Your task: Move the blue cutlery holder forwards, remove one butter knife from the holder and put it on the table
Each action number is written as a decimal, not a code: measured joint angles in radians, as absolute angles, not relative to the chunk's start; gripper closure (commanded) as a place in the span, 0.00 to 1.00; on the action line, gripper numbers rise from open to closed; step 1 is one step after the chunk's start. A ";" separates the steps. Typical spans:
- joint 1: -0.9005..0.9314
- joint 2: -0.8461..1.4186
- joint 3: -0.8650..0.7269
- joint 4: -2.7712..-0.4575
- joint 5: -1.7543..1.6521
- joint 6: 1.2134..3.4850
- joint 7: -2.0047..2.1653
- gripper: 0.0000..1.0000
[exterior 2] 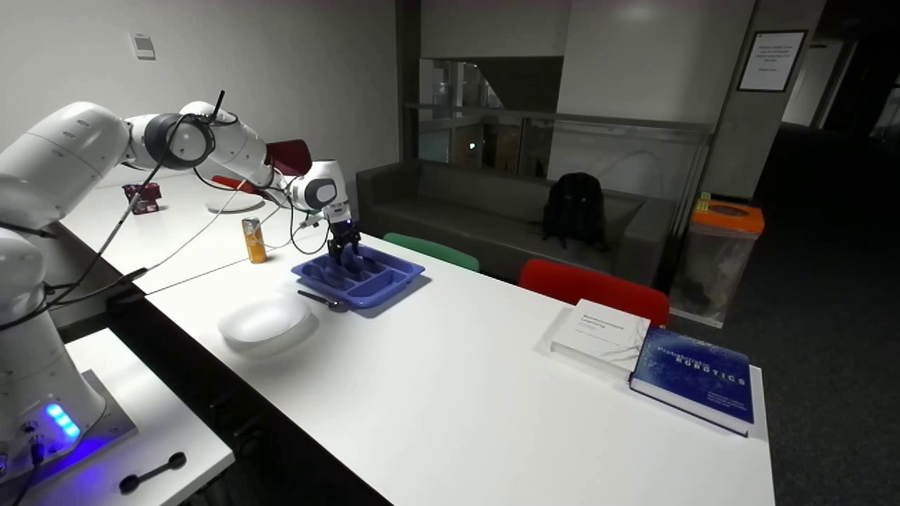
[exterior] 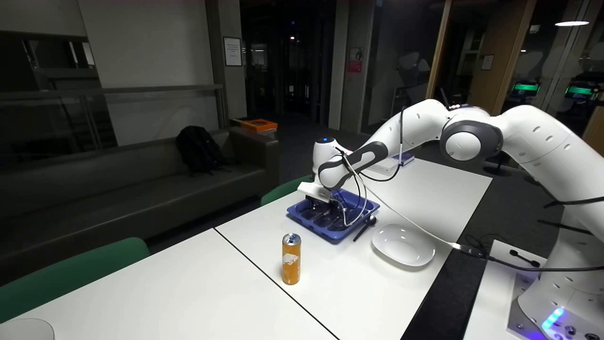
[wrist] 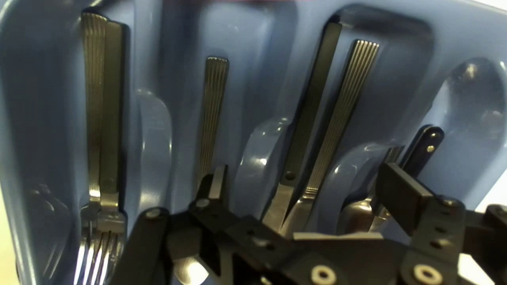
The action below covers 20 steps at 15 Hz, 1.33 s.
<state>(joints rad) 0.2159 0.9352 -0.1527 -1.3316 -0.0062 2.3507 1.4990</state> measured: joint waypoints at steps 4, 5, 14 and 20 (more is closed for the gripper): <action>0.206 0.936 -0.153 -1.331 -0.005 2.351 1.518 0.18; 0.203 0.936 -0.153 -1.331 -0.005 2.351 1.521 0.27; 0.194 0.936 -0.153 -1.331 -0.004 2.351 1.524 0.74; 0.181 0.957 -0.143 -1.331 0.018 2.351 1.524 0.49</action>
